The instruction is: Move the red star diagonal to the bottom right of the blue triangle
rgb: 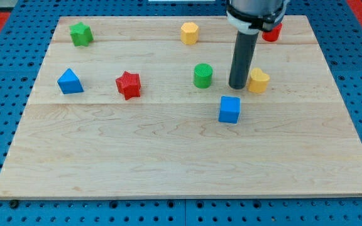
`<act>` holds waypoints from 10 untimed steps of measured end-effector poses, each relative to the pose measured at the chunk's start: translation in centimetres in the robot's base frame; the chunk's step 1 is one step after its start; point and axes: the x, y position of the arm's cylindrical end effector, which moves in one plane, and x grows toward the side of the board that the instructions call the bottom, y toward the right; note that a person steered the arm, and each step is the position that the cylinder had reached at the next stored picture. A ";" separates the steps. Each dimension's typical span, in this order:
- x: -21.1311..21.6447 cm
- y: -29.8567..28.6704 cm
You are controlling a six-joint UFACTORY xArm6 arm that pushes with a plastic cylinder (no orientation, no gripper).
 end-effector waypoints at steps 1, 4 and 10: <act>-2.5 5.0; -8.0 2.0; -9.3 6.0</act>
